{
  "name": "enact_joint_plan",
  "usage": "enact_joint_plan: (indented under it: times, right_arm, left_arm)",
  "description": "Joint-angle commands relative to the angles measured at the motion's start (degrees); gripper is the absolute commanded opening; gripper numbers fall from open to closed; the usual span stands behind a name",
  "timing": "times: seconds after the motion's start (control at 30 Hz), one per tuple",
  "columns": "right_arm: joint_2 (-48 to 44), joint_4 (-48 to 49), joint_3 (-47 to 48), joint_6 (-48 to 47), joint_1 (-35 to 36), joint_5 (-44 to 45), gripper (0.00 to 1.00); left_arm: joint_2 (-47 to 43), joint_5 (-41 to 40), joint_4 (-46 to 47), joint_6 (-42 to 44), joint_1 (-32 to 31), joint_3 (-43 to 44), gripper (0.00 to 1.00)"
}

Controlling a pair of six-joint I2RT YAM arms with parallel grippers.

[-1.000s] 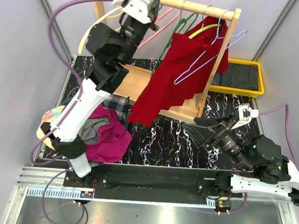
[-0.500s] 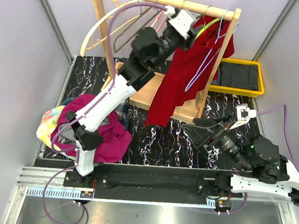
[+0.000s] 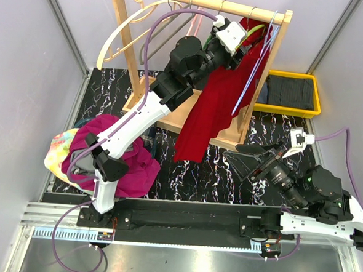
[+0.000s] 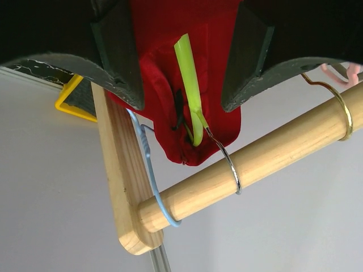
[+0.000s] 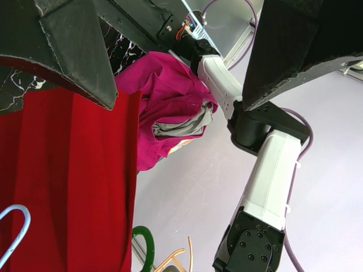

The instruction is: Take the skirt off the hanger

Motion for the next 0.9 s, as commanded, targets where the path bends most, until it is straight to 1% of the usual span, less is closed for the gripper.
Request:
enact_joint_plan:
  times: [0.0,0.27,0.47,0.5,0.63,0.77,0.8,0.87]
  right_arm:
    - [-0.8,0.6,0.0,0.6,0.5,1.8,0.99]
    - [-2.8,-0.1,0.0,0.4,0.5,2.6,1.0]
    - [-2.2,-0.1,0.6,0.4,0.5,1.8,1.0]
    - [-2.2,-0.1,0.7,0.4,0.5,1.7,1.0]
    - [-2.1,-0.1,0.9,0.4,0.5,1.4,1.0]
    - [-2.1,-0.1,1.2,0.4,0.5,1.4,1.0]
    - [-2.1,-0.2,1.4,0.1,0.5,1.4,1.0]
    - [-1.9,-0.1,1.4,0.0,0.4,1.5,1.0]
  left_arm:
    - [-0.6,0.2,-0.5,1.7,-0.2,1.6,0.61]
    - [0.0,-1.9,-6.7,3.7,-0.2,1.4,0.61]
    - [0.2,-2.3,-7.9,4.4,0.0,-0.2,0.6]
    - [0.9,-3.6,-8.2,4.3,0.1,0.3,0.59]
    - [3.0,-4.1,-10.7,3.0,0.7,3.0,0.57]
    - [3.9,-3.6,-11.9,1.8,1.8,3.7,0.48]
    - [4.0,-3.4,-12.4,1.7,1.9,3.6,0.41]
    - [4.2,-2.9,-12.9,1.3,2.2,3.5,0.36]
